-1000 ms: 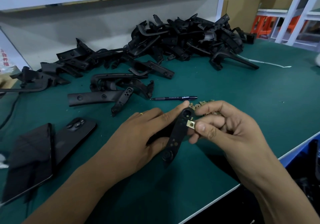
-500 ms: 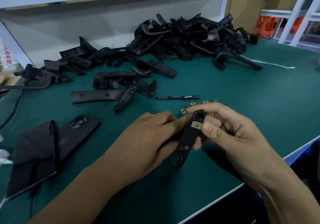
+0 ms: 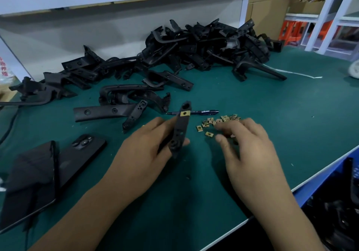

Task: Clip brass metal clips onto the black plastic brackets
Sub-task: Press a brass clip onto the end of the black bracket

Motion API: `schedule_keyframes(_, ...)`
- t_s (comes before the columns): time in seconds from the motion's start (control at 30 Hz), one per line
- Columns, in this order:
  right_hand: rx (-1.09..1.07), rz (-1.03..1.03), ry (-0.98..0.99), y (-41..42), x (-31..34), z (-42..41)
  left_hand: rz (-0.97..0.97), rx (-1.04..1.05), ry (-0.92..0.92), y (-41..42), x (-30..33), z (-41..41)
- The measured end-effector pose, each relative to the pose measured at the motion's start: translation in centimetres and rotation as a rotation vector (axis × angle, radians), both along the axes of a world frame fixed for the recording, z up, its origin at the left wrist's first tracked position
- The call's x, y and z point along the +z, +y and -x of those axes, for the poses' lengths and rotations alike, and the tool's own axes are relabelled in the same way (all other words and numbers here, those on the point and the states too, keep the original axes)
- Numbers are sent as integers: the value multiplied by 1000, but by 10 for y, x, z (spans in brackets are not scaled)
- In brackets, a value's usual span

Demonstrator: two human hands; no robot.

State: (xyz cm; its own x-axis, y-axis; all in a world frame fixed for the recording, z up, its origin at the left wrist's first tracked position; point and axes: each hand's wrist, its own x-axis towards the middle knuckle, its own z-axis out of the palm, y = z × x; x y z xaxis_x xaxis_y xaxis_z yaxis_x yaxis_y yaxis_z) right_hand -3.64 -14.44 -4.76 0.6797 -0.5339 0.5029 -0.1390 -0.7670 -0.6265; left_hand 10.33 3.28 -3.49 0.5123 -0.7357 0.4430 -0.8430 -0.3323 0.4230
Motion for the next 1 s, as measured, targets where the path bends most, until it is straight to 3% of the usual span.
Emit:
schedule_keyframes(0.1, -98, 191, 173, 8, -3, -2, -47, 119, 6, 3, -6, -6)
schedule_keyframes(0.2, -93, 248, 299, 11, 0, -3, -84, 166, 10, 5, -7, -9)
schedule_keyframes(0.6, 66, 129, 192, 6, -1, -6, -137, 103, 3, 5, -2, -2)
schedule_keyframes(0.67, 153, 33, 172, 5, -2, -5, -158, 110, -27, 5, 1, -1)
schedule_keyframes(0.8, 359, -422, -66, 1, 6, 0, -156, 108, -91, 5, 5, 3)
schedule_keyframes(1.0, 524, -729, -193, -4, 9, 4, -39, 130, -123, 1, 6, 6)
